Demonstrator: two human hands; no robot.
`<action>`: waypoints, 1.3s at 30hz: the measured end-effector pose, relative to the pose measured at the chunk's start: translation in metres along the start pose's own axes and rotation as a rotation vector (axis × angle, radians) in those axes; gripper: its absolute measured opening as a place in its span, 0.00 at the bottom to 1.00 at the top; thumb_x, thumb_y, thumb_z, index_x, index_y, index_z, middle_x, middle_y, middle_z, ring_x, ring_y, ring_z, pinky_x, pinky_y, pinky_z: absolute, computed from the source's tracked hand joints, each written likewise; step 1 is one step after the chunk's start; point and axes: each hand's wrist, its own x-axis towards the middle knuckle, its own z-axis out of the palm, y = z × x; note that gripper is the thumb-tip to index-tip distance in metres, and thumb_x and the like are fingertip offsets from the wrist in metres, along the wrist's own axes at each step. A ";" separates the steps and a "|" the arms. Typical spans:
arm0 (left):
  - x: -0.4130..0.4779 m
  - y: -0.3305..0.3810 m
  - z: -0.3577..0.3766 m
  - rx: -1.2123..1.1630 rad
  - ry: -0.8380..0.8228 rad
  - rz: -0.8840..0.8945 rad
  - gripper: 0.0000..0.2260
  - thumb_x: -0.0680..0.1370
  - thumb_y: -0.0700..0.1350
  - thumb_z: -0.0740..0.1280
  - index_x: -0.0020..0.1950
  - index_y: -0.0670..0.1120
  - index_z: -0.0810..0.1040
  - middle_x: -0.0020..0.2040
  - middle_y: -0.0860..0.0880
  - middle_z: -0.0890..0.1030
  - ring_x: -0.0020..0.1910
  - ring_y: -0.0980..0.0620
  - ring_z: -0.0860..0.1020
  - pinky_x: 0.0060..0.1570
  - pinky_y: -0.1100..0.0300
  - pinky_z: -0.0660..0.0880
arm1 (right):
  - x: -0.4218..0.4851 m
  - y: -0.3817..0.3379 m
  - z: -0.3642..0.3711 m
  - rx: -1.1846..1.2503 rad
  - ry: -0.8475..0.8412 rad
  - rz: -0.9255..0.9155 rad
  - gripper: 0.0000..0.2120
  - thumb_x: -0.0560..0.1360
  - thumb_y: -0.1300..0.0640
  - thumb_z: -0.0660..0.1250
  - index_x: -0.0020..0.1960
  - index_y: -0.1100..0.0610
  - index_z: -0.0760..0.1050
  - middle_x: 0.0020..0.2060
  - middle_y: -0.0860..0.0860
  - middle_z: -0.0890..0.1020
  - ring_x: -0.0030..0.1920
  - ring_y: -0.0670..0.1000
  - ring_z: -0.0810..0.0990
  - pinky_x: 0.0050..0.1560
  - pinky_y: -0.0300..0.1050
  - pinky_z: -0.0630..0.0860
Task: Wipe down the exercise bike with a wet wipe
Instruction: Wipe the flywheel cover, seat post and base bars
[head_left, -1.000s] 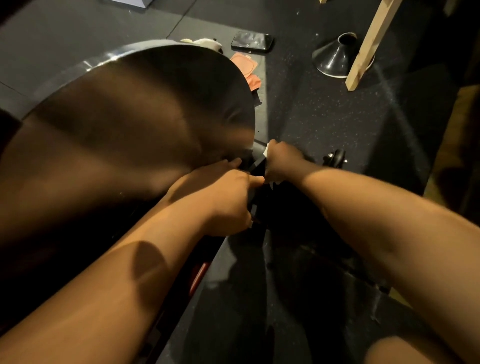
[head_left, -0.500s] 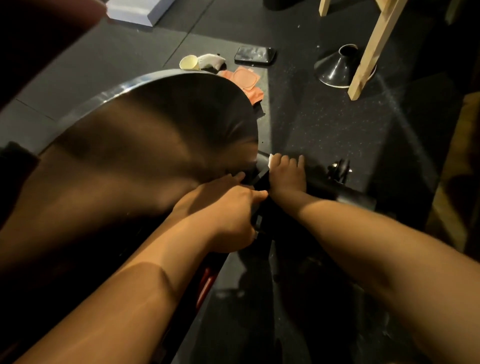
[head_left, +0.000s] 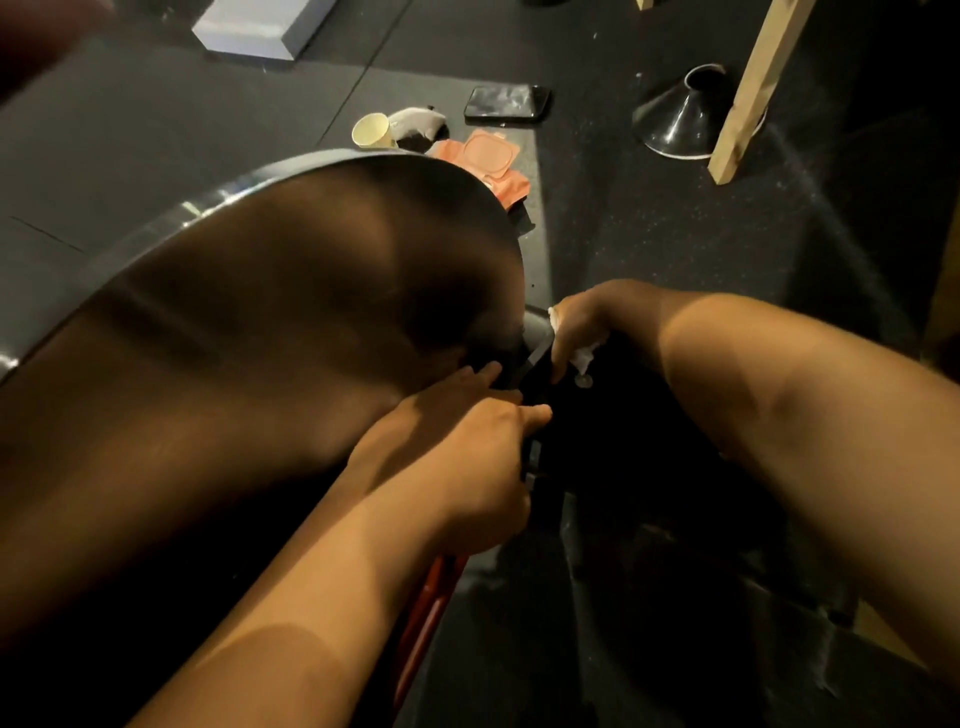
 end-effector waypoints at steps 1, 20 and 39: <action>0.000 0.000 -0.001 0.000 -0.014 0.007 0.30 0.76 0.47 0.65 0.77 0.61 0.61 0.77 0.57 0.64 0.80 0.53 0.48 0.76 0.55 0.50 | 0.000 0.002 0.004 0.014 0.059 0.002 0.30 0.63 0.50 0.80 0.61 0.62 0.77 0.51 0.57 0.83 0.47 0.54 0.82 0.45 0.46 0.78; 0.011 -0.006 0.011 -0.009 -0.053 -0.042 0.30 0.69 0.52 0.63 0.72 0.60 0.69 0.77 0.50 0.66 0.79 0.47 0.54 0.76 0.49 0.57 | -0.070 0.145 0.123 -0.898 0.770 0.035 0.38 0.75 0.50 0.61 0.77 0.68 0.50 0.73 0.69 0.61 0.76 0.68 0.55 0.72 0.68 0.43; 0.007 -0.004 0.005 -0.054 -0.072 -0.065 0.30 0.73 0.52 0.70 0.73 0.64 0.66 0.80 0.50 0.59 0.80 0.50 0.52 0.76 0.53 0.55 | -0.083 0.182 0.132 -0.910 0.840 -0.012 0.32 0.73 0.56 0.66 0.72 0.69 0.62 0.65 0.70 0.72 0.70 0.69 0.66 0.72 0.62 0.52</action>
